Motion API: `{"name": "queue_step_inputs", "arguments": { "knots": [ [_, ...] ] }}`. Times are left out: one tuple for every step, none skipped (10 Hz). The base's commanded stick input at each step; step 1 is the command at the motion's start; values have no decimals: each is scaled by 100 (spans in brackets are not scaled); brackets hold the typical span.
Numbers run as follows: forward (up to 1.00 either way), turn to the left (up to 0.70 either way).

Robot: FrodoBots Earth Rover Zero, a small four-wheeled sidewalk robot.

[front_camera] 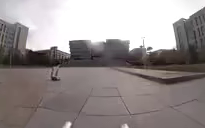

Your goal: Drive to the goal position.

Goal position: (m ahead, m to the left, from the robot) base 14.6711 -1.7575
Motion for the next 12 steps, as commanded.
{"name": "queue_step_inputs", "arguments": {
  "knots": [
    [100,0],
    [100,0],
    [100,0],
    [42,0],
    [0,0],
    [0,0],
    [0,0],
    [0,0],
    [0,0],
    [0,0],
    [0,0],
    [0,0]
  ]
}}
